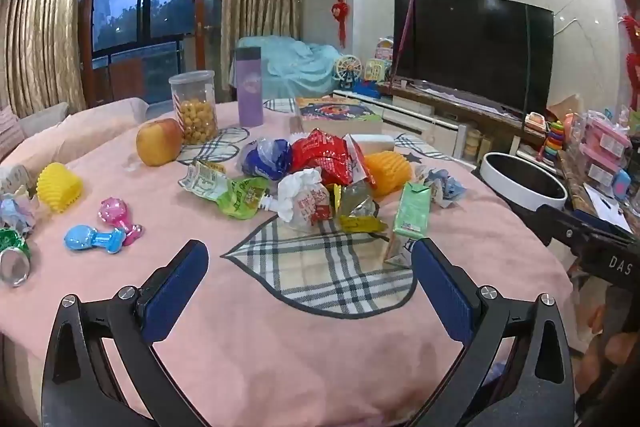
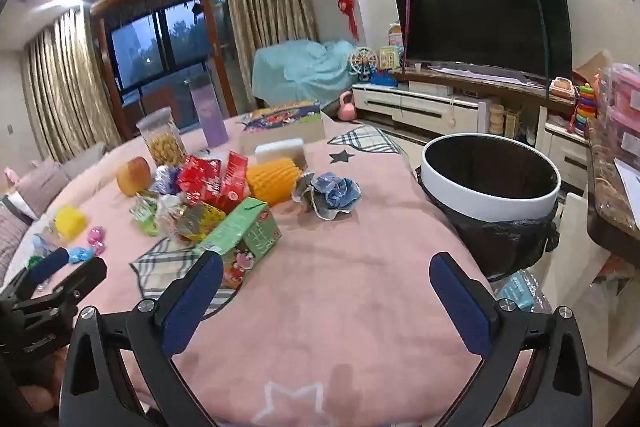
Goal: Collect trash
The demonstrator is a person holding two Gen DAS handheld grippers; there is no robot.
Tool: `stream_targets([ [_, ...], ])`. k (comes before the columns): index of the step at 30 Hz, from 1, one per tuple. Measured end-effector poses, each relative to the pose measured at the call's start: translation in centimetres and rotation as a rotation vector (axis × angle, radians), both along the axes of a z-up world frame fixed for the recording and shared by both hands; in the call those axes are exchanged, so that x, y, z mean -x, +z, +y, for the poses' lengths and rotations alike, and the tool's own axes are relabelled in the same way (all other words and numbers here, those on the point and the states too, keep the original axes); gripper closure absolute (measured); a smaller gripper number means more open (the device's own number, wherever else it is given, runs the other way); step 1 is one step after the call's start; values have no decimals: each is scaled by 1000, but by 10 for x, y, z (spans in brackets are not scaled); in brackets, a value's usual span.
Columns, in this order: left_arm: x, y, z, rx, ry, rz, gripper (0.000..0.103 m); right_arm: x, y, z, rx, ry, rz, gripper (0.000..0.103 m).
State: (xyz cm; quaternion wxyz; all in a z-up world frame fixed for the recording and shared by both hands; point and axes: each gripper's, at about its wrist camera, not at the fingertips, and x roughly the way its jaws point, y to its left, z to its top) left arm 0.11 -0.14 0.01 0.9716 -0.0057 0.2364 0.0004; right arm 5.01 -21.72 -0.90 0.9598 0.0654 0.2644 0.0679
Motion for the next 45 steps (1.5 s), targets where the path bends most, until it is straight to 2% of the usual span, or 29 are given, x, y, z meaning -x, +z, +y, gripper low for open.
stream_targets([
  [1,-1,0,-1,1,4,-1,0,0,-1,0,5,-1,2,0],
  [2,12,4,0,6,4,-63,0,1,-2,-1,7,4,3,0],
  [5,30,11,4,18,8,-95,0,6,-6,-3,23,14,0,0],
  [8,31,11,8,30,11,-66,0,26,9,5,20,9,-48,0],
  [12,29,12,10,29,11,-46,0,34,25,12,-3,21,-36,0],
  [15,28,11,9,27,8,-46,0,38,19,-1,-24,38,-42,0],
  [45,29,10,8,21,11,-49,0,39,11,-3,-60,36,-30,0],
])
